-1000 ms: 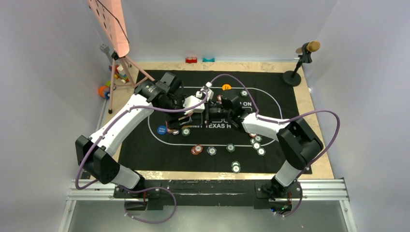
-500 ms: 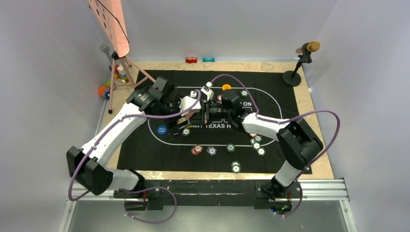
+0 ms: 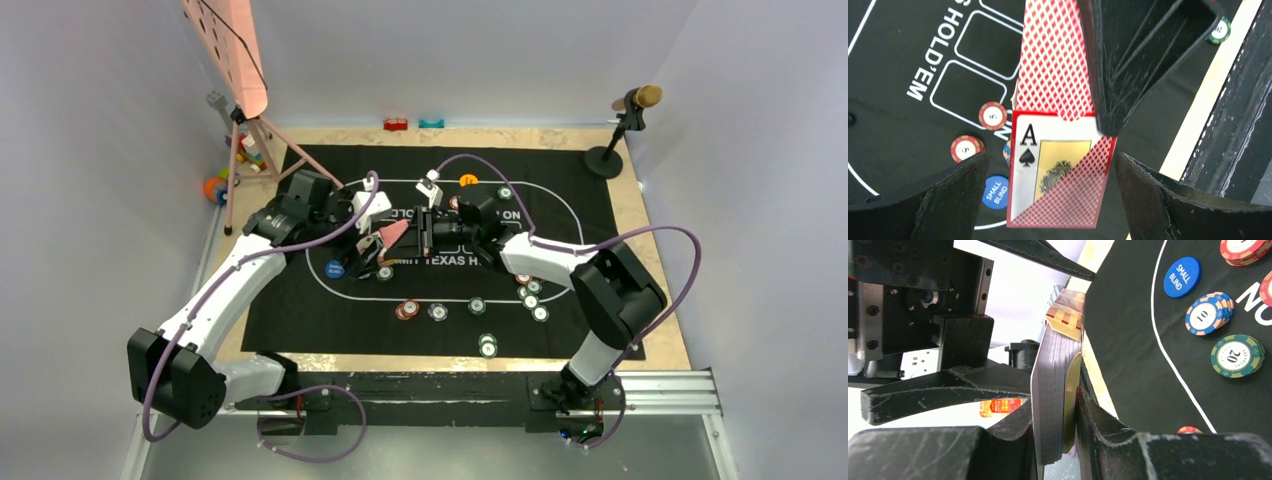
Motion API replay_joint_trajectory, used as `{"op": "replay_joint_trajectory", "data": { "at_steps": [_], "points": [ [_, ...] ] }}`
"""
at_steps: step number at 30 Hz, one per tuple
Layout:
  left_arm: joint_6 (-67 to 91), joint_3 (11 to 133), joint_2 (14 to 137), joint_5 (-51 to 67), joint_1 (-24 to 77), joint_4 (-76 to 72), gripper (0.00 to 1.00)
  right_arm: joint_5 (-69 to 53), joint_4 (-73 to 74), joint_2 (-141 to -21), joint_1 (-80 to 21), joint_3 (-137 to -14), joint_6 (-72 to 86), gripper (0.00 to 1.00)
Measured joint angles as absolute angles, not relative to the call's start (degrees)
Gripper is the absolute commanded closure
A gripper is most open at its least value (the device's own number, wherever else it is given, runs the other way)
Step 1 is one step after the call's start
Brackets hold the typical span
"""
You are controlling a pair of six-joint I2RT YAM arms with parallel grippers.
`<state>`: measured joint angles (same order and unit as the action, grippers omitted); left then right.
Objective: Distribute texas hold em gaming equipment
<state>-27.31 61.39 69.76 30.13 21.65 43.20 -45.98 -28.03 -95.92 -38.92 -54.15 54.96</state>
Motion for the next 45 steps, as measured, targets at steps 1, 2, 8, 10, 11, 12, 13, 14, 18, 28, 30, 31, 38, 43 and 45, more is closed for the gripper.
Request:
{"op": "replay_joint_trajectory", "data": {
  "at_steps": [1,2,8,10,11,12,13,14,18,28,30,31,38,43,45],
  "points": [
    [-26.81,61.34,69.91,30.52,21.65,42.33,0.00,-46.04,-28.36,-96.16,-38.92,-54.22,55.35,0.81],
    [-26.50,61.34,70.13,30.89,21.65,41.50,0.00,-46.04,-28.84,-96.53,-38.92,-54.30,55.88,0.81],
    [-26.24,61.34,72.62,34.09,21.67,38.37,0.00,-46.04,-31.79,-98.78,-38.94,-54.35,59.42,0.81],
    [-26.85,61.25,72.73,34.70,21.74,38.39,0.02,-46.04,-32.47,-99.09,-38.94,-54.41,60.55,0.80],
    [-27.35,61.12,72.66,34.96,21.76,38.41,0.05,-46.06,-32.69,-99.09,-38.94,-54.41,61.08,0.80],
    [-27.97,60.84,72.53,35.14,21.76,38.41,0.07,-46.06,-33.08,-99.09,-38.94,-54.43,61.60,0.80],
    [-28.47,60.36,72.34,35.29,21.76,38.41,0.08,-46.06,-33.50,-99.09,-38.94,-54.54,62.08,0.81],
    [-29.17,59.79,72.10,35.33,21.76,38.59,0.08,-46.06,-33.80,-99.09,-38.94,-54.72,62.50,0.80],
    [-31.83,58.33,71.31,35.33,21.76,39.40,0.13,-46.11,-34.41,-99.09,-38.96,-55.42,63.53,0.80],
    [-35.70,58.24,69.36,33.63,21.69,41.52,0.43,-47.66,-35.05,-99.07,-39.48,-55.42,64.49,0.79],
    [-35.90,58.24,69.28,33.67,21.69,41.60,0.48,-47.72,-35.14,-99.07,-39.48,-55.42,64.60,0.76],
    [-36.01,58.24,69.25,33.67,21.69,41.60,0.50,-47.72,-35.16,-99.07,-39.48,-55.42,64.66,0.75],
    [-36.14,58.24,68.75,33.80,21.71,43.29,0.58,-47.48,-35.05,-99.07,-39.68,-55.64,64.97,0.54],
    [-36.05,58.24,67.61,34.13,21.71,46.70,0.61,-47.29,-33.34,-99.04,-39.38,-56.25,63.51,0.50],
    [-36.03,58.24,66.92,34.28,21.71,48.77,0.61,-47.20,-32.27,-98.98,-39.13,-56.25,62.72,0.50]
  ]
}}
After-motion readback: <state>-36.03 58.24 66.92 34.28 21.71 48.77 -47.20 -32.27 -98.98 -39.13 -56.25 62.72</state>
